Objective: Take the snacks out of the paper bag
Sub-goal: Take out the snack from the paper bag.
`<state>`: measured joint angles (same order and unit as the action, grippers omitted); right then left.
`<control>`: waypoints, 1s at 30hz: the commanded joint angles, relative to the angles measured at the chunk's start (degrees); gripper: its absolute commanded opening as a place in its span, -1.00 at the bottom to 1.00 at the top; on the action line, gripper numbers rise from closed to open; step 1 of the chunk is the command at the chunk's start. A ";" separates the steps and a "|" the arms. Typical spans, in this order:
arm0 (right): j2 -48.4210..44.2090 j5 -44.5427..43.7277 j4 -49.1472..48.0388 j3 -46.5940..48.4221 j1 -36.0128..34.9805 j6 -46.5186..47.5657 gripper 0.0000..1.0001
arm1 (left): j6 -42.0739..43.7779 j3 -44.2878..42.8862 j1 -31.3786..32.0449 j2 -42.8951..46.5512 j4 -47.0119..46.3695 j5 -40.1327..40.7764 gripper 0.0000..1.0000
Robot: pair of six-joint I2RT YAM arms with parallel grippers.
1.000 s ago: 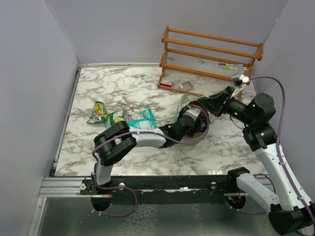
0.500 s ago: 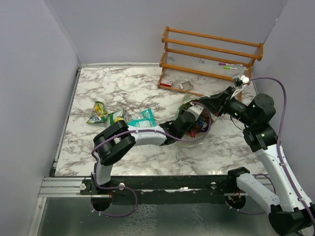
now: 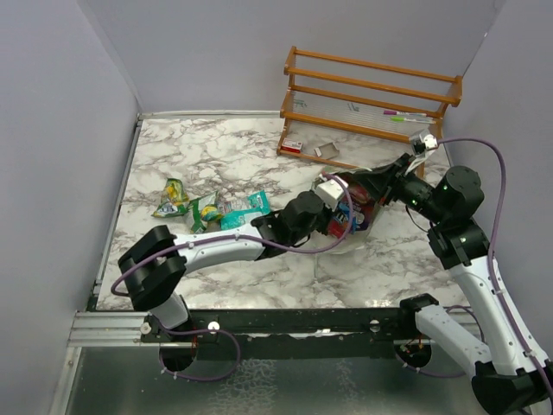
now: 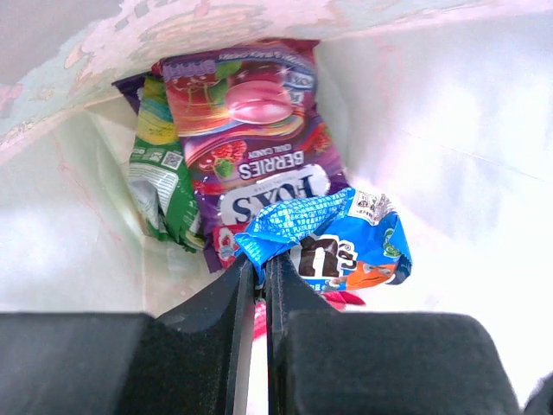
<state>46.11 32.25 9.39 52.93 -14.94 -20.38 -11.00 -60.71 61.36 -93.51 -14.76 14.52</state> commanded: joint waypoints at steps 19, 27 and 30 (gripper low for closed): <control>-2.17 -14.68 8.95 -0.96 -0.27 10.51 -0.85 | 7.06 2.90 0.74 31.38 16.01 -8.32 -1.00; -3.40 -17.98 9.96 -3.70 -0.29 12.66 -0.85 | 13.54 0.58 0.69 37.38 24.33 11.60 -1.00; -4.27 -17.59 9.59 -4.37 -0.27 12.66 -0.85 | 14.70 3.43 0.38 37.32 23.39 31.78 -1.00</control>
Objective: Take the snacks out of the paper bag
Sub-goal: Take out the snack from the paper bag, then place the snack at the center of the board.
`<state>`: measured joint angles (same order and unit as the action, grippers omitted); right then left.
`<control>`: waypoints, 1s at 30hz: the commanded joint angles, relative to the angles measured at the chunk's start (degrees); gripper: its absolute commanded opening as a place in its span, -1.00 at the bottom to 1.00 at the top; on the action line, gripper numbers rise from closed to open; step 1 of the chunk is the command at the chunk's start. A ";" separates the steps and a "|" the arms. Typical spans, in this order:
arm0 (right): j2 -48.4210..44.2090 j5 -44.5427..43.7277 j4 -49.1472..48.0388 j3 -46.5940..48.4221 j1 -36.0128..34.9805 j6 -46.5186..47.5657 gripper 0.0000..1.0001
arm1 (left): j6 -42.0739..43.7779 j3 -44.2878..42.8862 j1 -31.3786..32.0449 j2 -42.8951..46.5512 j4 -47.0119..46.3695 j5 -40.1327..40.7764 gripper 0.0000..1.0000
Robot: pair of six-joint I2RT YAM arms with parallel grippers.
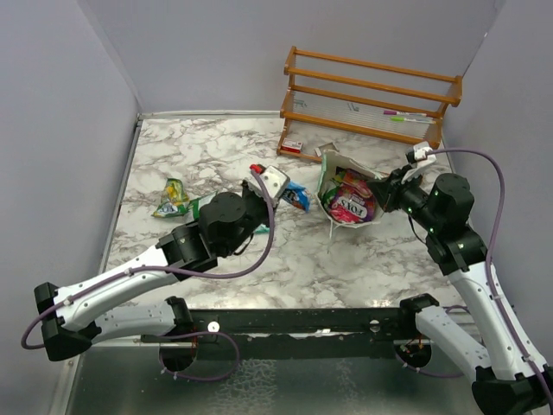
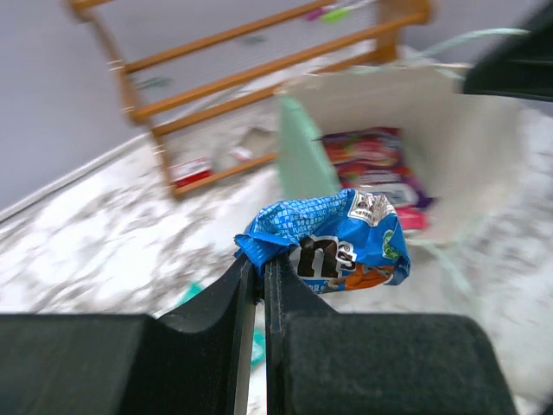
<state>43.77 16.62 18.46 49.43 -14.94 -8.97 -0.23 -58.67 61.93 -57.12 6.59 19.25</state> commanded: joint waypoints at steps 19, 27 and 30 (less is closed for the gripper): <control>-6.40 -1.09 -1.76 -3.71 -0.27 1.77 -0.85 | -32.44 -2.77 -50.01 -17.40 15.29 13.06 -1.00; -8.15 -1.62 -2.24 -4.63 -0.27 2.03 -0.85 | -32.45 -2.17 -55.10 -25.95 11.50 -1.38 -1.00; -8.65 -1.70 -2.70 -5.14 -0.27 1.96 -0.85 | -31.93 -2.59 -56.70 -28.72 11.35 -5.60 -1.00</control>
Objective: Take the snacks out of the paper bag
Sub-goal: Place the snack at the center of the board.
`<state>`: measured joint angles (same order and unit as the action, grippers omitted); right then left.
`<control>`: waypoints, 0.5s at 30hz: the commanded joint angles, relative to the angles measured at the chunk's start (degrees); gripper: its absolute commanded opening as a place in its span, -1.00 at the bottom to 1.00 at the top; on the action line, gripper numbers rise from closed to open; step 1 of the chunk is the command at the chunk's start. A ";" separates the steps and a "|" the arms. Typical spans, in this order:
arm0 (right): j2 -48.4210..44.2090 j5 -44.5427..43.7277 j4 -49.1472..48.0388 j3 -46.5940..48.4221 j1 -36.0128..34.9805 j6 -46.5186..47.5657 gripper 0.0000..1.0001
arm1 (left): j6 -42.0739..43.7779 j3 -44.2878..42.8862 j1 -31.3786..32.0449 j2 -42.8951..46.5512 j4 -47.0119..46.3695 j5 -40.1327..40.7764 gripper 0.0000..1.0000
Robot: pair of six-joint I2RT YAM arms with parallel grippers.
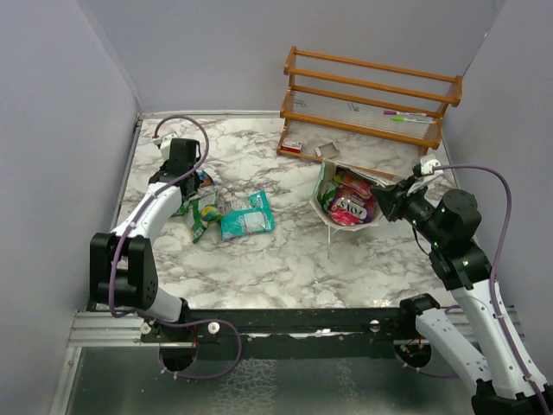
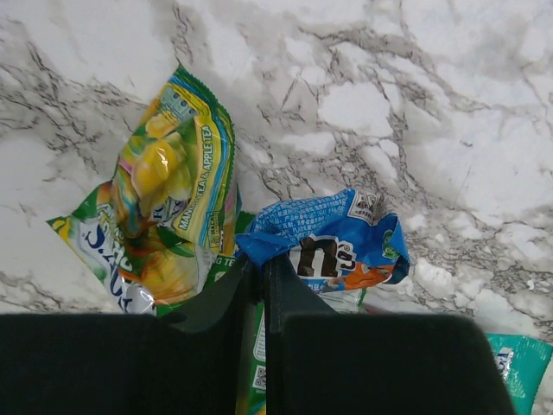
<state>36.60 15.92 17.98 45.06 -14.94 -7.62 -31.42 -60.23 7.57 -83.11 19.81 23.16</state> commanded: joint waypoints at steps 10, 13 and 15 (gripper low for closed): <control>-1.51 6.27 -4.14 -1.10 -0.27 1.14 -0.85 | -0.67 -0.39 -7.22 -4.95 -4.36 -23.58 0.21; -1.16 13.00 -5.53 -1.24 -0.27 1.46 -0.85 | 0.80 0.14 -7.22 -4.06 -5.85 -26.70 0.52; -1.10 17.97 -6.71 -1.33 -0.27 1.55 -0.85 | 1.87 0.69 -7.22 -3.07 -7.18 -28.79 0.65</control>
<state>35.86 22.00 15.86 44.34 -14.94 -7.11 -31.83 -60.20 0.38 -88.92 16.71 1.91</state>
